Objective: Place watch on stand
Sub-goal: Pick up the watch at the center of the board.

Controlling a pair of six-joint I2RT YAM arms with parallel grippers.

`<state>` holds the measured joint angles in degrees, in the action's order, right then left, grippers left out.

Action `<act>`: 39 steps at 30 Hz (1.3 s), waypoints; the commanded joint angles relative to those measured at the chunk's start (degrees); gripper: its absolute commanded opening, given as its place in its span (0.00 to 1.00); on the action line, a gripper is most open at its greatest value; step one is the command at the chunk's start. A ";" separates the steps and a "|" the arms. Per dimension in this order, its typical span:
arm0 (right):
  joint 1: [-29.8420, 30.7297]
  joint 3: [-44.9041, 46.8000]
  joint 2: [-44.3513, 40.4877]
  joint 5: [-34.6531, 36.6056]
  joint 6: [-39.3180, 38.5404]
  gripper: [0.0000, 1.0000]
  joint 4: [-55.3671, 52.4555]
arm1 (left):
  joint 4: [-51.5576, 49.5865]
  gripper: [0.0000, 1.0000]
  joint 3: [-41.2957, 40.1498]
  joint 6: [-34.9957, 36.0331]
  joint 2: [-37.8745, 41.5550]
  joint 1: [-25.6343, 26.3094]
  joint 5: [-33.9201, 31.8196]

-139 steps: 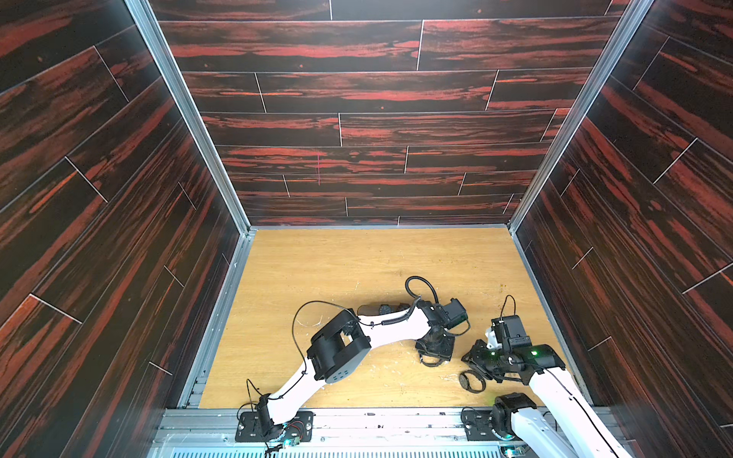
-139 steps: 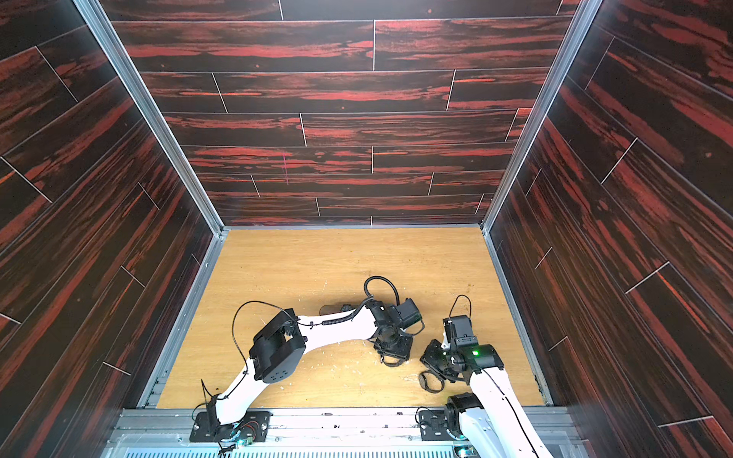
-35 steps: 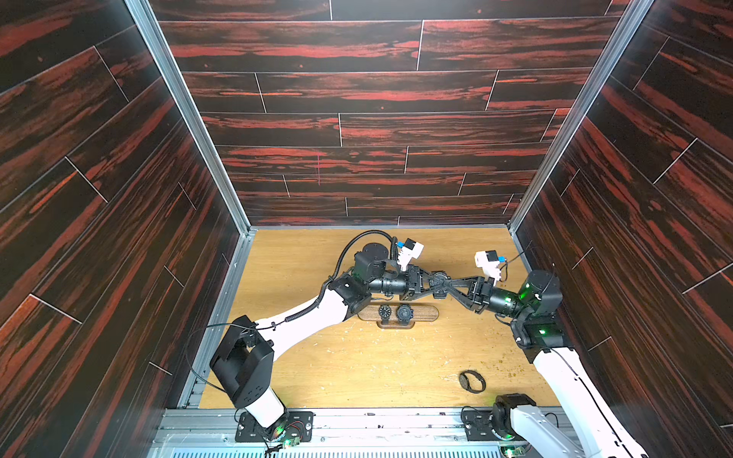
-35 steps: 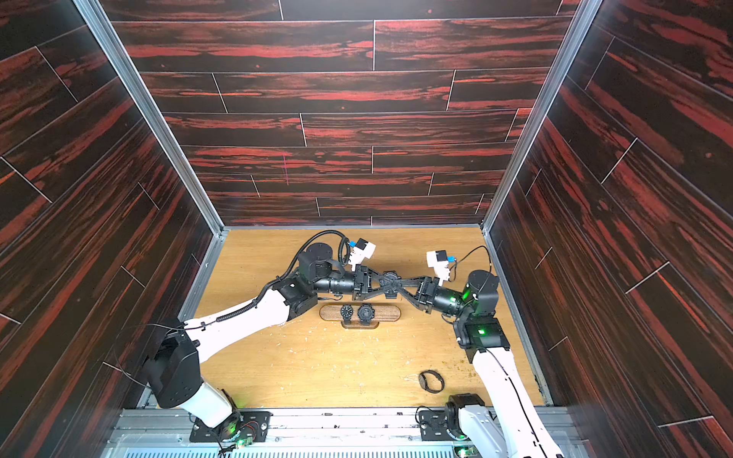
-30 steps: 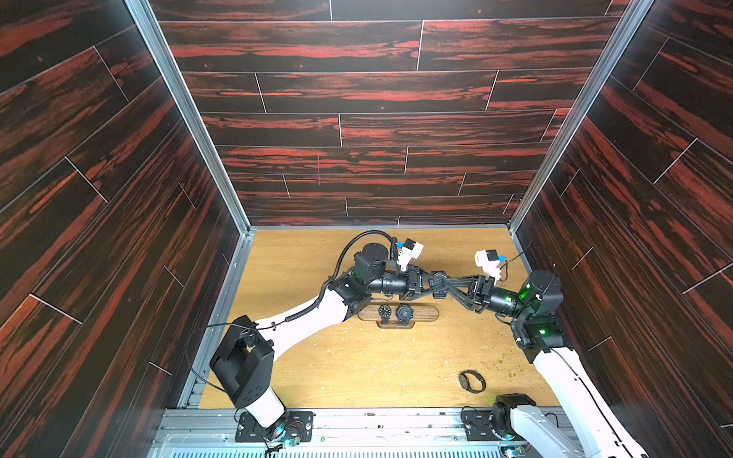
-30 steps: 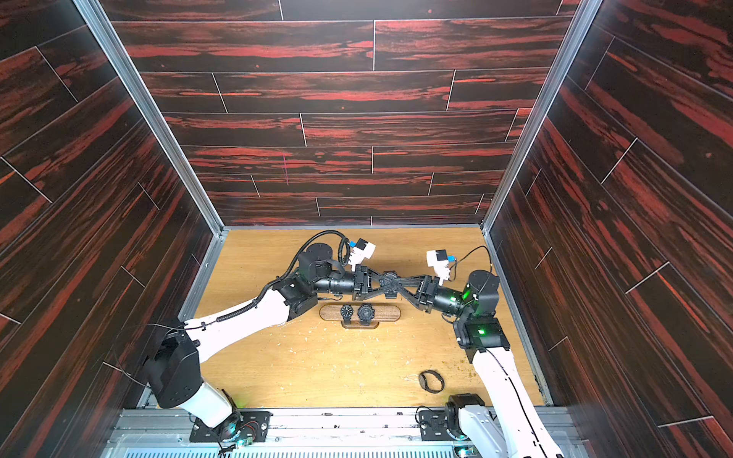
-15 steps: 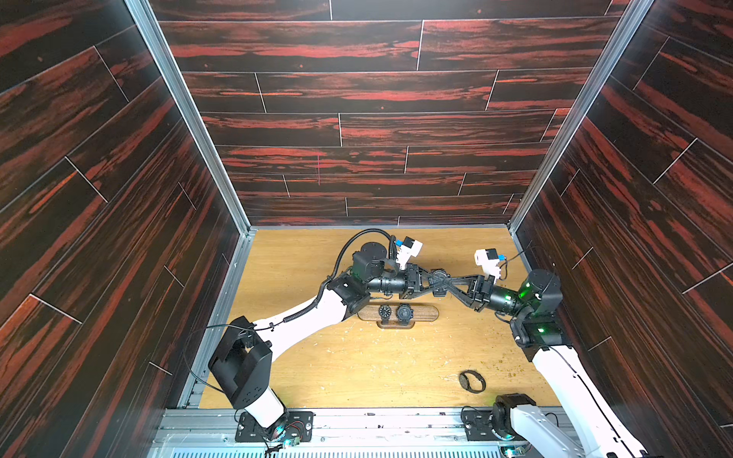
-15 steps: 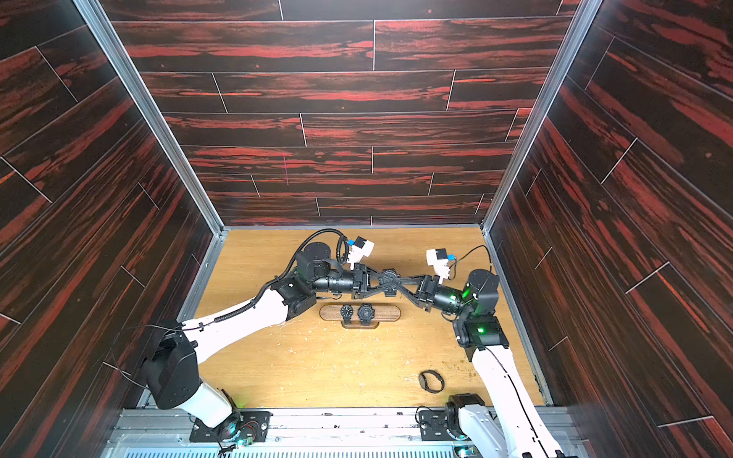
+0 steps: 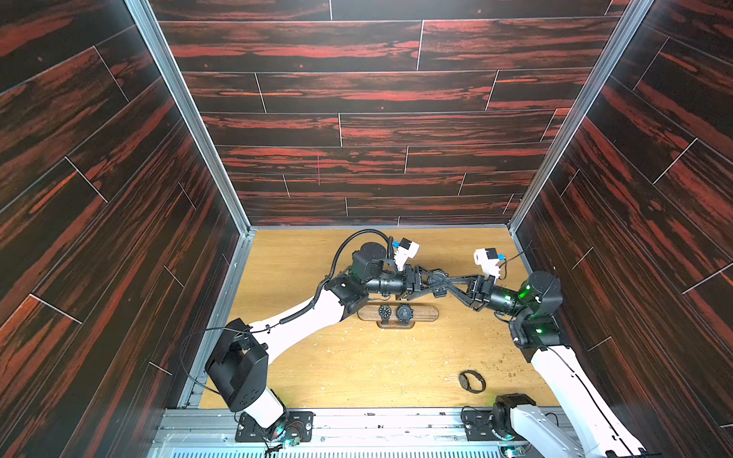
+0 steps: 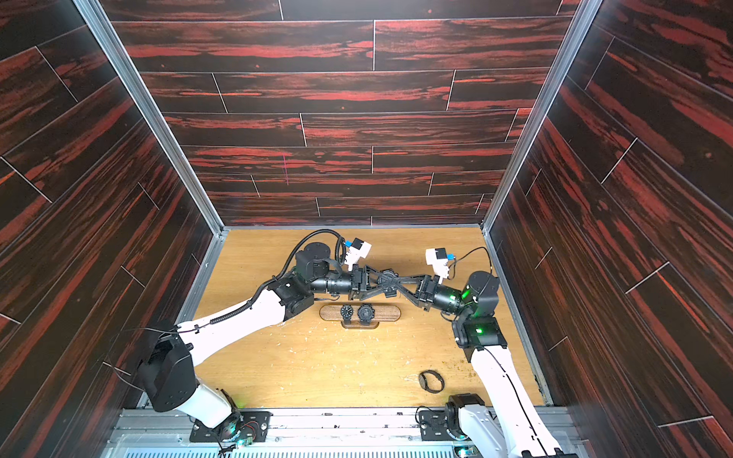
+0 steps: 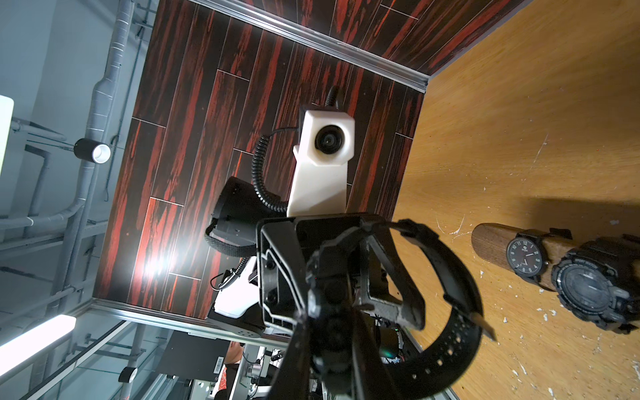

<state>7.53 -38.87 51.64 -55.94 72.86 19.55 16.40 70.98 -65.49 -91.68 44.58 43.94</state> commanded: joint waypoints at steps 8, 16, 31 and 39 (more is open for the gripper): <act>0.91 1.95 -0.91 0.86 2.30 0.00 6.20 | 13.19 0.40 -3.76 -8.62 2.66 2.26 3.34; 0.86 2.32 -2.10 0.84 3.07 0.07 6.00 | 11.72 0.00 -3.86 -7.59 2.90 2.26 3.08; 0.90 -0.28 2.71 0.42 7.38 0.35 12.44 | 7.48 0.00 -2.83 -4.62 2.89 2.35 4.32; 1.02 -1.44 4.44 0.55 7.54 0.13 12.21 | 2.84 0.00 -1.12 -1.21 2.49 2.44 5.01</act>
<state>7.88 -37.34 55.51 -57.84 79.99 28.75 23.03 68.40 -70.00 -90.89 44.64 43.29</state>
